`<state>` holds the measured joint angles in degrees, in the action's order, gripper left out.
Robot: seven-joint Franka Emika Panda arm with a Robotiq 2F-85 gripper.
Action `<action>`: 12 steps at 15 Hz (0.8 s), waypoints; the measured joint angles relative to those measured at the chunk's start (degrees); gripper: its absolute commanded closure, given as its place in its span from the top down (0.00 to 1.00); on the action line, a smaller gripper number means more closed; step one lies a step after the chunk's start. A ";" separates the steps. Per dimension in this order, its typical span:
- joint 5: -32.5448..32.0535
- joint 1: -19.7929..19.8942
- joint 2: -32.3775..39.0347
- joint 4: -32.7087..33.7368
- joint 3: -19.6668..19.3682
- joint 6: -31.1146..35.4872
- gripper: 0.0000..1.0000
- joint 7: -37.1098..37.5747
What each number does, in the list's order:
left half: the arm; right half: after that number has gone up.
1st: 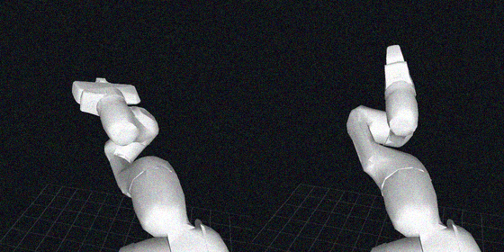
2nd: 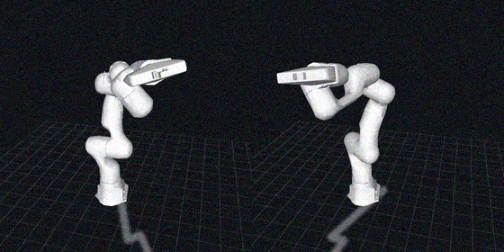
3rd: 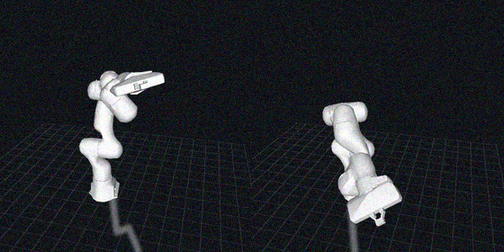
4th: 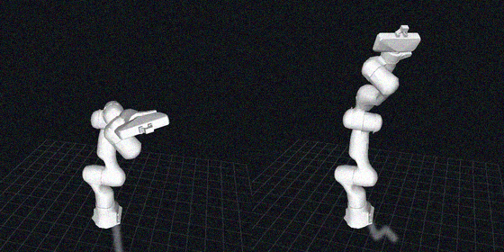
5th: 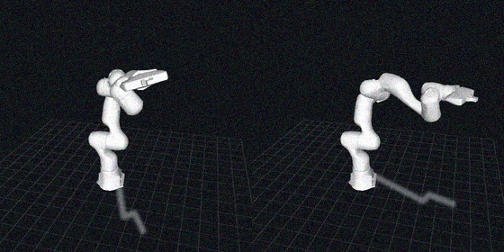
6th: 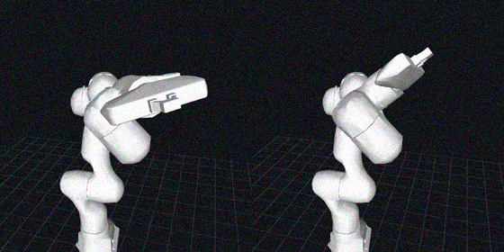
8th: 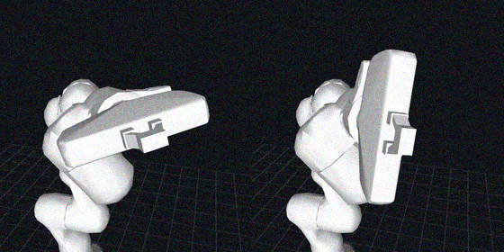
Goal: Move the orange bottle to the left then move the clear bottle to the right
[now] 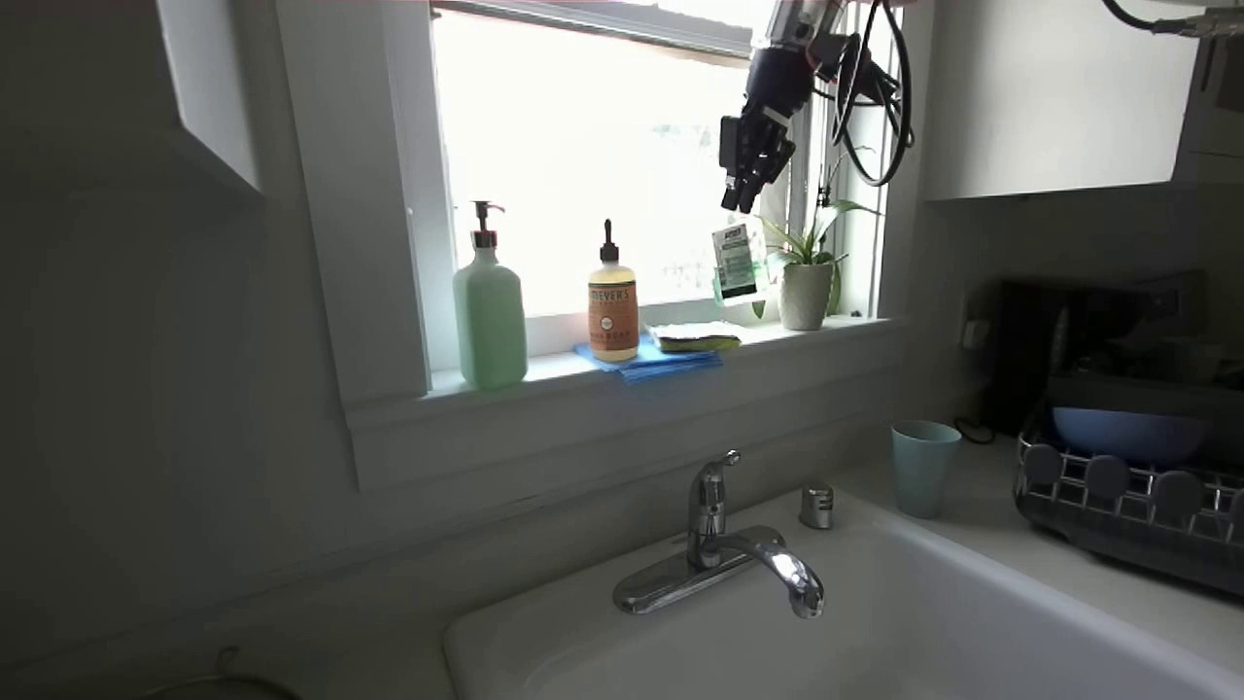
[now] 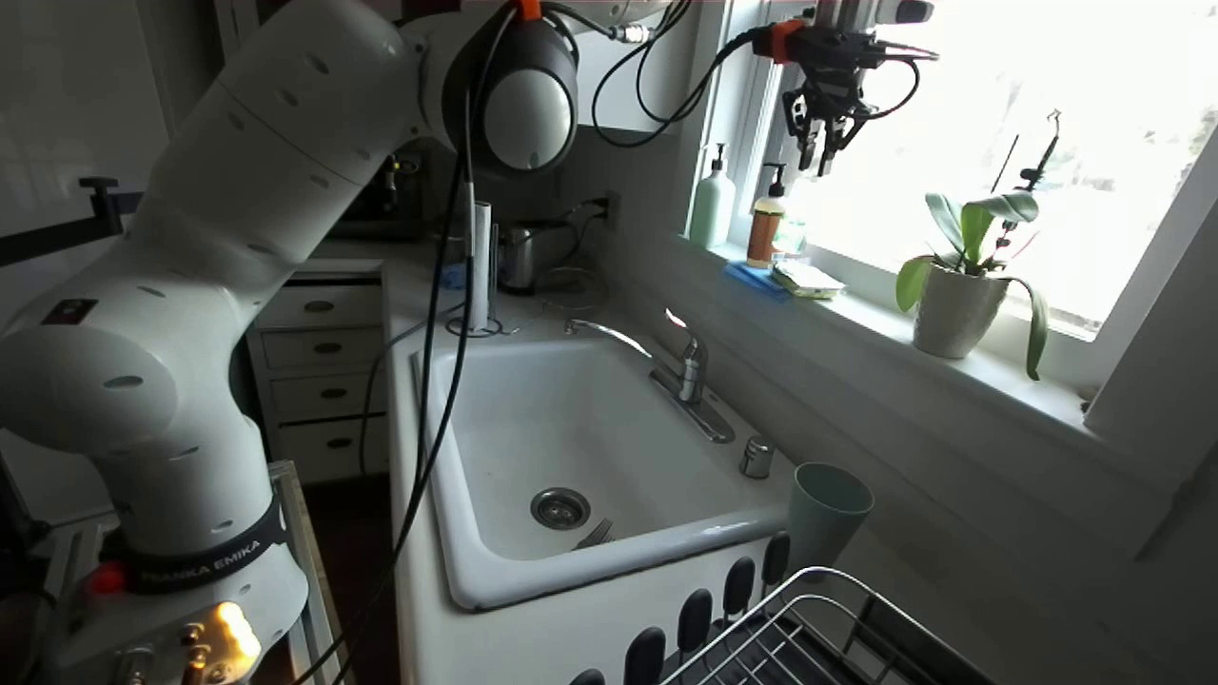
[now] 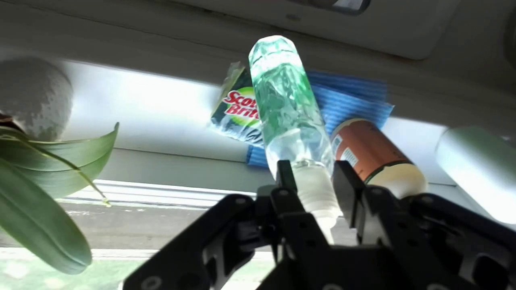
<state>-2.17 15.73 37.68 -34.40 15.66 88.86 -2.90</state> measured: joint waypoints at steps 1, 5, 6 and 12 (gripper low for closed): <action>-0.02 0.52 0.02 -0.58 -0.52 1.63 0.08 0.35; -0.03 2.25 -0.02 -3.97 -2.32 8.96 0.08 2.84; -0.03 2.63 -0.04 -5.09 -2.64 11.12 0.08 3.69; 0.20 4.90 -2.43 -16.44 -3.18 21.24 0.08 8.22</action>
<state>-1.97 20.63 35.25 -50.84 12.48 110.10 5.32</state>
